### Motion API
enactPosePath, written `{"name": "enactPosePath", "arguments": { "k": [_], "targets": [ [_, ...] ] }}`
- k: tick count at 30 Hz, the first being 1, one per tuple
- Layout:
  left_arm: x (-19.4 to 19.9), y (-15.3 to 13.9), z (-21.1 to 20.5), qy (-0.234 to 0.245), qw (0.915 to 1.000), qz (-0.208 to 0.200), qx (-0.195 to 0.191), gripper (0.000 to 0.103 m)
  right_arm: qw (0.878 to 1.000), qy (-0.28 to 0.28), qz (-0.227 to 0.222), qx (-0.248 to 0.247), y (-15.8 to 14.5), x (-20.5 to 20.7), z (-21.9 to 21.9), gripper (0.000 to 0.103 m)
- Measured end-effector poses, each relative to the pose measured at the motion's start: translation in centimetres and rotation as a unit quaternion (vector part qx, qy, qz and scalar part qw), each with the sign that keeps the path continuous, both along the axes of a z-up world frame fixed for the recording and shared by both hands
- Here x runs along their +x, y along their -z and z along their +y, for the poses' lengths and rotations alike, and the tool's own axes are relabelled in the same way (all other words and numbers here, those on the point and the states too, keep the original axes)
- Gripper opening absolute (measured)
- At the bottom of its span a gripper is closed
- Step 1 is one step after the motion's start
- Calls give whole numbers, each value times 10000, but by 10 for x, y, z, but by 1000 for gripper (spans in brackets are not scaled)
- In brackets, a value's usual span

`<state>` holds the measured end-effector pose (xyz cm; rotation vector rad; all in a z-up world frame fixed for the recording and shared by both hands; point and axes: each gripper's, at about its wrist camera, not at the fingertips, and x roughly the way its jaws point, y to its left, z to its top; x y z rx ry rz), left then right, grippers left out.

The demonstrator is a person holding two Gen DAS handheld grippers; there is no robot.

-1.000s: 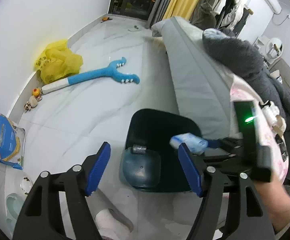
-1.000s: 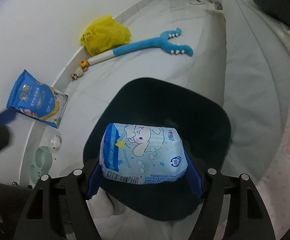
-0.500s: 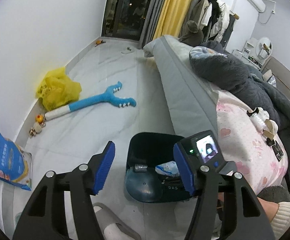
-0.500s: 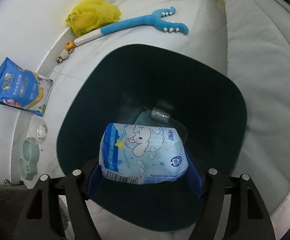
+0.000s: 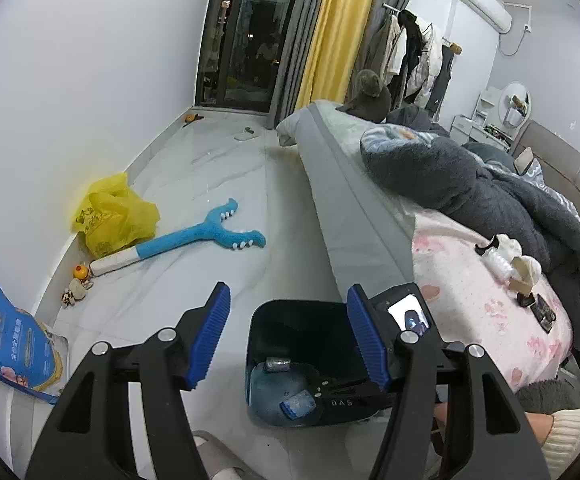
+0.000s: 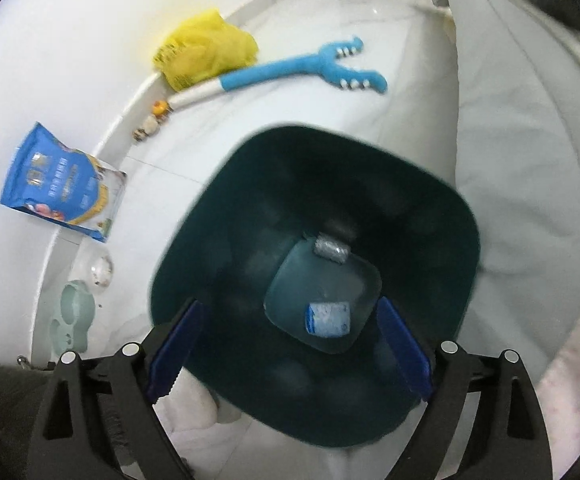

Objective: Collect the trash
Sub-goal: 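Move both grippers back over the bed toward the remaining trash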

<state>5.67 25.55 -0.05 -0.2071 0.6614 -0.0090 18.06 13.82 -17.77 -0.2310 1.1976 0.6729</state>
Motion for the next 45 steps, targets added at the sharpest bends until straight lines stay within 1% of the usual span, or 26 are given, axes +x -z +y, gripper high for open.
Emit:
{"name": "enactPosePath", "arguments": {
  "k": [5, 8, 11, 17, 23, 28, 34, 36, 39, 41, 45],
  "targets": [
    [2, -11, -11, 40, 9999, -139, 58, 63, 9987, -114, -142, 475, -30, -4, -12, 91],
    [4, -14, -17, 76, 9998, -170, 44, 63, 9970, -204, -361, 660, -48, -7, -22, 92],
    [9, -18, -29, 140, 9997, -212, 50, 63, 9949, -305, -600, 756, -64, -11, -32, 92],
    [17, -26, -52, 278, 9991, -305, 29, 69, 9895, -393, -1048, 914, -93, -19, -57, 93],
    [31, -27, -85, 541, 9980, -290, 169, 72, 9864, -307, -1363, 863, -111, -22, -91, 93],
    [40, -29, -105, 727, 9968, -308, 122, 76, 9835, -209, -1626, 762, -124, -25, -123, 94],
    [49, -37, -137, 956, 9944, -446, 95, 83, 9797, -76, -1890, 656, -133, -32, -158, 94],
    [53, -38, -147, 1016, 9936, -477, 141, 86, 9789, -21, -1960, 579, -134, -32, -170, 95],
    [60, -39, -163, 1101, 9924, -500, 207, 87, 9775, 51, -2064, 441, -135, -36, -189, 95],
    [64, -39, -172, 1159, 9918, -503, 182, 87, 9761, 132, -2144, 341, -137, -38, -205, 95],
    [73, -39, -191, 1292, 9902, -499, 181, 90, 9738, 310, -2235, 282, -140, -40, -238, 95]
  ]
}}
